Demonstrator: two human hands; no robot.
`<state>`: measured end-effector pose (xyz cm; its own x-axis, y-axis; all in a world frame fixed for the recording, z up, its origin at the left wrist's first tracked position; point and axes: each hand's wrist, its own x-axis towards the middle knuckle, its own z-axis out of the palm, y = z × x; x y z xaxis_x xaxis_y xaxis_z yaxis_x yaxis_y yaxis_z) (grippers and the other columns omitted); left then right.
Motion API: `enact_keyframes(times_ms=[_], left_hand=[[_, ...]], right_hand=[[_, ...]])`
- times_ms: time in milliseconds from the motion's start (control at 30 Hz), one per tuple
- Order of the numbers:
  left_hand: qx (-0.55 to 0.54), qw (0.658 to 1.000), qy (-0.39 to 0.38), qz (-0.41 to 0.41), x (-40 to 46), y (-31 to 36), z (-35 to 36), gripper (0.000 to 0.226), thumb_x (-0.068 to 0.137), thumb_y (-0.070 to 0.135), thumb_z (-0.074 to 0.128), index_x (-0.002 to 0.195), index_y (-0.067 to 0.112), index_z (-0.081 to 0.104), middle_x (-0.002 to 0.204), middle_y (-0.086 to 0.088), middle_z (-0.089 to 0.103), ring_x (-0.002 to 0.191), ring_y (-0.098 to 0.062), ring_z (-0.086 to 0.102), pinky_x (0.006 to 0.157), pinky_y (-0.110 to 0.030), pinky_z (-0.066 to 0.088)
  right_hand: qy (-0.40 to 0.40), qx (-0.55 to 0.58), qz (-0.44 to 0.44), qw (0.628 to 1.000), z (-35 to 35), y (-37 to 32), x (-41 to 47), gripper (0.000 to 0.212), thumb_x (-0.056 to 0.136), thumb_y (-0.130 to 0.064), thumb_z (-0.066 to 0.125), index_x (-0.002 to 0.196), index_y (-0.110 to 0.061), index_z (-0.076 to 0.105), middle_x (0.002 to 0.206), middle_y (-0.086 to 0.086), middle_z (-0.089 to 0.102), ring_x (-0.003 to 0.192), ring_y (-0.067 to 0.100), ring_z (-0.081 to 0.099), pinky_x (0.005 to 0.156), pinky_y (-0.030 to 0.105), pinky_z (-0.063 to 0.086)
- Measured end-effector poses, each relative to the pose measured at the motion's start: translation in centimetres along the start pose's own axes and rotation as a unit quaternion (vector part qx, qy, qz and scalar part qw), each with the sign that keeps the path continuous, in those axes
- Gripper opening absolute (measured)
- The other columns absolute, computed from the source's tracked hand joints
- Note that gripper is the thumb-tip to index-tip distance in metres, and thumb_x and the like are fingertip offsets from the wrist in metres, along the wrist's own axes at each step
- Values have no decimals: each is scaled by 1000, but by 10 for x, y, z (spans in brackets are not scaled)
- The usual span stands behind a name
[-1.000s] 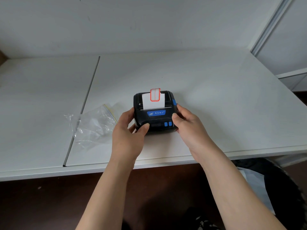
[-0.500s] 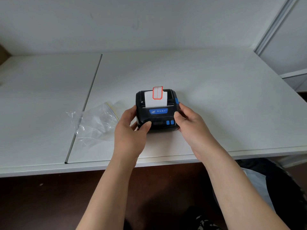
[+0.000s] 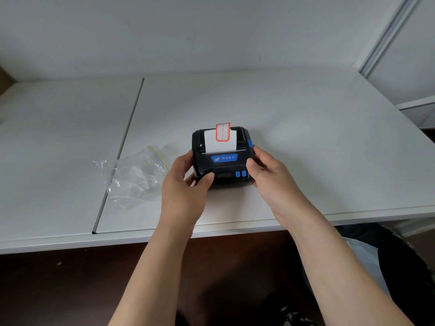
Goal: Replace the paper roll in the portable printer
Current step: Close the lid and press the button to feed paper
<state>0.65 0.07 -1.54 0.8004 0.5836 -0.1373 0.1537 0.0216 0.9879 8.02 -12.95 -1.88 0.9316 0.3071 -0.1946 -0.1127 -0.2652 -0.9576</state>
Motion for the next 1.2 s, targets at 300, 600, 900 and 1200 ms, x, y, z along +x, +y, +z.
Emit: enact_keyframes(times_ms=[300, 600, 900, 1200], left_hand=[[-6, 1000, -19, 1, 2, -3, -4, 53, 84, 1, 65, 128, 26, 51, 119, 14, 59, 109, -11, 60, 72, 0, 46], [19, 999, -43, 6, -1, 0, -7, 67, 77, -11, 67, 131, 23, 48, 113, 19, 56, 94, 5, 56, 68, 1, 46], [28, 999, -35, 4, 0, -2, -6, 72, 77, -11, 66, 127, 37, 47, 122, 11, 56, 95, 2, 59, 69, -2, 48], [35, 999, -29, -4, 0, -1, -5, 73, 77, -11, 66, 132, 33, 47, 118, 14, 55, 94, 4, 57, 71, -2, 48]], right_hand=[[-10, 9, 9, 1000, -2, 0, 0, 38, 97, -18, 44, 123, -44, 54, 107, -15, 66, 105, 7, 60, 96, 31, 48], [-41, 16, 31, 999, -5, -3, -1, 39, 94, -15, 45, 121, -41, 57, 104, -21, 67, 107, 9, 61, 106, 40, 42], [-75, 7, 28, 997, -11, -2, 1, 73, 86, 5, 46, 143, -40, 36, 113, -25, 59, 107, -6, 55, 96, 20, 42], [-82, -7, 18, 996, -12, 1, 1, 79, 84, 9, 47, 143, -42, 32, 111, -27, 58, 110, -1, 57, 85, 17, 41]])
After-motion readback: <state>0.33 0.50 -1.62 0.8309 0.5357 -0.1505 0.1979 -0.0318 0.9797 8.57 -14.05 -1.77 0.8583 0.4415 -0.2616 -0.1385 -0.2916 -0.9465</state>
